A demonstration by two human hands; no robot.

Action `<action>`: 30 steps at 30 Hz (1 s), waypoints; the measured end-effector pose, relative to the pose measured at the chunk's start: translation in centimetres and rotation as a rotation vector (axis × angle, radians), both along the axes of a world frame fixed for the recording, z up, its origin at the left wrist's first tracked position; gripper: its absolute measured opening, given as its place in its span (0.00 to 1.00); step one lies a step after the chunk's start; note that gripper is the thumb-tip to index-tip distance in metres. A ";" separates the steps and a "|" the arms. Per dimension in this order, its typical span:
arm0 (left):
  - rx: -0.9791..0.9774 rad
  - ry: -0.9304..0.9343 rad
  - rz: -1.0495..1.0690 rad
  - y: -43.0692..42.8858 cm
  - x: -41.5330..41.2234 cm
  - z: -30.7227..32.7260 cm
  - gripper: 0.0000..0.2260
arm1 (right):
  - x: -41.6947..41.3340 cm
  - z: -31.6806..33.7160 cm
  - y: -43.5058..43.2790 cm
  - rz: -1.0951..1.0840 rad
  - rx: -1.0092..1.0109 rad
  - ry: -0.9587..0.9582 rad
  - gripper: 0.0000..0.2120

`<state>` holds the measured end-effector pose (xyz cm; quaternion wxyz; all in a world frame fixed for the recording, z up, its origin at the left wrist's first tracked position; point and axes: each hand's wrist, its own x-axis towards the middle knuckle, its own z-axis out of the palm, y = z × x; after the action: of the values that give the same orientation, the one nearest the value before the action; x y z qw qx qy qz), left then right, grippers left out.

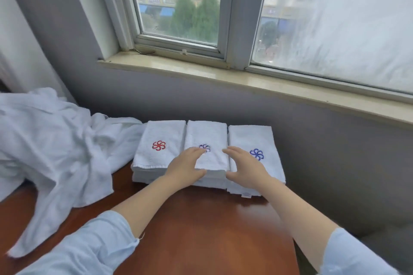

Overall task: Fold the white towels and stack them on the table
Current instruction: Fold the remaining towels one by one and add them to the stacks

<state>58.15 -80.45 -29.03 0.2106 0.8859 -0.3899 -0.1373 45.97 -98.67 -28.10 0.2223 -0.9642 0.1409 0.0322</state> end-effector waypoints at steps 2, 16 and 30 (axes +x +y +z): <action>0.005 -0.003 0.075 3.7 0.7 0.6 0.29 | 1.9 0.5 2.5 0.075 -0.011 -0.015 0.34; -0.008 0.003 0.492 29.4 8.4 2.6 0.28 | 17.0 2.7 24.3 0.431 -0.009 -0.115 0.33; 0.112 -0.044 0.452 45.2 21.4 0.5 0.30 | 29.8 -0.1 40.3 0.466 0.003 -0.043 0.34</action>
<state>79.55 -35.21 -28.53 0.1781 0.9637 -0.1779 -0.0888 75.78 -58.40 -28.19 0.2132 -0.9708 -0.0904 0.0623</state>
